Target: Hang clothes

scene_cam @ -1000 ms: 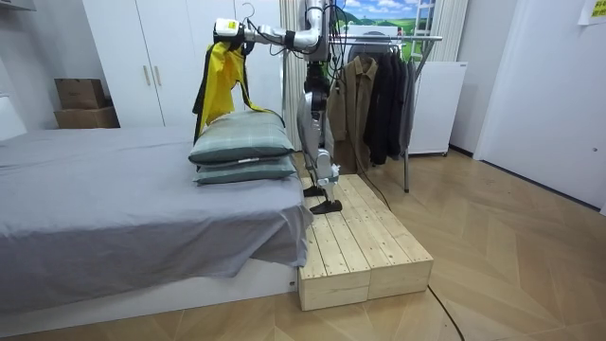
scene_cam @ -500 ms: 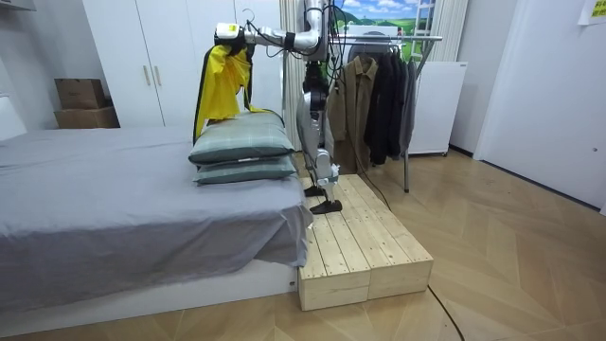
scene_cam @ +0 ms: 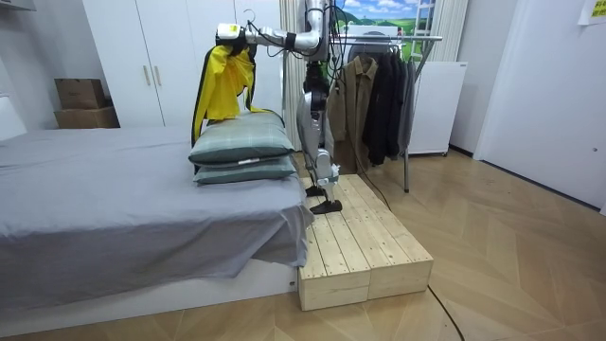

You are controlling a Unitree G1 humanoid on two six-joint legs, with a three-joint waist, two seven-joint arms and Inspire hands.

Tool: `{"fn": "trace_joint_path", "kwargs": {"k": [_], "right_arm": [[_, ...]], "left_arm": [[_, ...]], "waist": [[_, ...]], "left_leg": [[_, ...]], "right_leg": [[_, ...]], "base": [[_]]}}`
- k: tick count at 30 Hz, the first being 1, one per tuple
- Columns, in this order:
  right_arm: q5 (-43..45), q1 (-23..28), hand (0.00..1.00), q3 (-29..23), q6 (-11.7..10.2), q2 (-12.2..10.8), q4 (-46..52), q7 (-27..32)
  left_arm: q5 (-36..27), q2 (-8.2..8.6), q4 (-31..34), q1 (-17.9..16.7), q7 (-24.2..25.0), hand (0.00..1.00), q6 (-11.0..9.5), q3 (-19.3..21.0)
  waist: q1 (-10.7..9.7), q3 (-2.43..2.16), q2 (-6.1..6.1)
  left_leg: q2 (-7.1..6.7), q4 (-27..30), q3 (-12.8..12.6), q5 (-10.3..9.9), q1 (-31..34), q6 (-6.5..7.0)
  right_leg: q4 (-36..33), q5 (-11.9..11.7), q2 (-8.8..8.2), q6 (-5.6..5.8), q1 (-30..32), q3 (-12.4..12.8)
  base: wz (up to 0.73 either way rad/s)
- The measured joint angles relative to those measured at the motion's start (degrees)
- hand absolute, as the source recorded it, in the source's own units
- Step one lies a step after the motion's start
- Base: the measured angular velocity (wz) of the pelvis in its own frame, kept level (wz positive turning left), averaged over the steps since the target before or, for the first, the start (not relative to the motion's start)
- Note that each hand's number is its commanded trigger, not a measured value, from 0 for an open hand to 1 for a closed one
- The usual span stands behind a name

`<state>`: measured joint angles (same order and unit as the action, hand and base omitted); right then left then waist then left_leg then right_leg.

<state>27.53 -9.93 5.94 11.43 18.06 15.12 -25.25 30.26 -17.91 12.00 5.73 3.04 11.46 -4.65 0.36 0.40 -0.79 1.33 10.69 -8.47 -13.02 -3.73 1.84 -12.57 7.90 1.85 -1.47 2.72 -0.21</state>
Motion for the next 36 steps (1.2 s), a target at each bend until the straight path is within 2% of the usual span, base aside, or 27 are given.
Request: {"fn": "trace_joint_path", "kwargs": {"k": [4, 14, 17, 22, 31, 36], "right_arm": [[0.01, 0.00, 0.00, -0.02, -0.01, -0.08, 0.02, -0.13], [0.15, -0.04, 0.00, -2.38, -0.04, -0.39, 2.74, -0.32], [0.32, -0.04, 0.00, -3.19, -0.06, -0.41, 4.62, 0.69], [4.25, -0.04, 0.00, -3.48, -0.08, -0.63, 6.83, 2.56], [4.75, -0.03, 0.00, -4.02, -0.12, -0.62, 10.60, 6.73], [4.29, -0.02, 0.00, -6.68, -0.15, -0.37, 10.62, 6.84]], "left_arm": [[0.76, 0.04, 0.00, 0.00, 0.01, 1.00, -0.11, 0.00], [1.90, 2.00, -0.21, 0.00, 0.12, 1.00, -0.13, 0.04], [1.90, 2.06, -0.21, 0.00, 0.12, 1.00, -0.13, 0.04], [3.97, 2.77, -0.66, -0.11, 0.07, 1.00, -0.13, 0.09], [4.36, 2.78, -0.70, -1.16, 0.08, 1.00, 0.00, 0.08], [6.50, 2.79, -0.70, -1.45, 0.08, 1.00, 0.00, 0.53]], "waist": [[0.00, 0.00, -0.07], [-0.25, 0.00, -0.04], [-0.29, 0.00, -0.04], [-0.53, 0.00, -0.05], [-1.89, -0.03, -0.09], [-1.91, -0.03, -0.09]], "left_leg": [[-0.03, 0.01, -0.02, 0.00, -0.02, 0.00], [-0.01, 0.04, -0.36, 0.00, 0.06, 0.00], [0.02, 0.05, -0.38, 0.00, 0.04, 0.00], [0.01, 0.05, -0.44, 0.00, 0.03, 0.00], [0.00, 0.04, -0.63, 0.00, -0.04, 0.00], [0.01, 0.04, -0.64, 0.00, -0.03, 0.00]], "right_leg": [[0.00, -0.01, 0.00, 0.00, 0.00, 0.13], [-0.01, -0.02, 0.08, 0.00, 0.14, 0.19], [-0.07, -0.02, 0.11, 0.00, 0.16, 0.19], [-0.13, -0.02, 0.10, 0.00, 0.16, 0.20], [-0.14, -0.02, 0.08, 0.00, 0.08, 0.27], [-0.10, -0.07, 0.09, -0.06, 0.09, 0.26]], "base": [[0.00], [0.00], [0.00], [0.00], [0.00], [0.00]]}}
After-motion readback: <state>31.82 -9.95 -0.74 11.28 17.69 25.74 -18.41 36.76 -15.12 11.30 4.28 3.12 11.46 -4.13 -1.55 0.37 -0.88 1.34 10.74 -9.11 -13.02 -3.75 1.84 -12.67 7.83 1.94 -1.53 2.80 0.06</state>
